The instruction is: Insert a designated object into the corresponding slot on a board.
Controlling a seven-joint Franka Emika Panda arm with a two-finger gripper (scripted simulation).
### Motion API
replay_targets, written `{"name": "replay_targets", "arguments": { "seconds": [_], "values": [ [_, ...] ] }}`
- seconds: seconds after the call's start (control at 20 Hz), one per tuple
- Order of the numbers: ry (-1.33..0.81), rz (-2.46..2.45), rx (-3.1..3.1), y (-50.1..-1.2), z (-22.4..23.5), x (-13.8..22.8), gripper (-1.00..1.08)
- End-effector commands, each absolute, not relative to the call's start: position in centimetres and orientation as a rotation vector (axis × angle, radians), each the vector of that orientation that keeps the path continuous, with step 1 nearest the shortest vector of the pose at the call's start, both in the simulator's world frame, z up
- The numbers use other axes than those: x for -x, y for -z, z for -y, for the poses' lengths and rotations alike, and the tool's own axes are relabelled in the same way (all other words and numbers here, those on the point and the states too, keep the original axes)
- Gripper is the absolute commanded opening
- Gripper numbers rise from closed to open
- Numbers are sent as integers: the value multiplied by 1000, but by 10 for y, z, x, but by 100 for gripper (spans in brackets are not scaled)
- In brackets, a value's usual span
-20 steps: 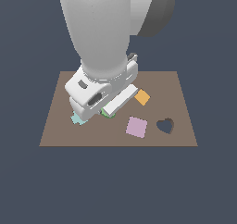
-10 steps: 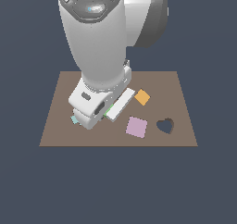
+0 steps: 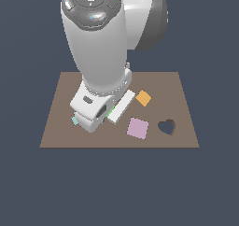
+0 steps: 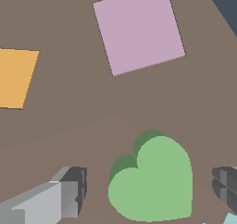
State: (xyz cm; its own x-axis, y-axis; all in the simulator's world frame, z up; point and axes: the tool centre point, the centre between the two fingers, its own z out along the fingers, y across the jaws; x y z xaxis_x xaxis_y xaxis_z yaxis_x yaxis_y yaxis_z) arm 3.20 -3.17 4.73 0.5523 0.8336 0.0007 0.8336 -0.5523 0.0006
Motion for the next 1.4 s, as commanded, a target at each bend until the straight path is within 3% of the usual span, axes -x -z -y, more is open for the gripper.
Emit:
{"name": "replay_targets", "arguments": {
  "seconds": [0.0,0.25,0.3,1.35],
  "values": [
    [0,-1489,-2767,-40,32,-32,100],
    [0,-1492,-2764,-30,31,-32,100],
    [0,-1492,-2764,-30,31,-32,-100],
    [1,-1534,-2742,-33,30,-35,-100]
  ]
}}
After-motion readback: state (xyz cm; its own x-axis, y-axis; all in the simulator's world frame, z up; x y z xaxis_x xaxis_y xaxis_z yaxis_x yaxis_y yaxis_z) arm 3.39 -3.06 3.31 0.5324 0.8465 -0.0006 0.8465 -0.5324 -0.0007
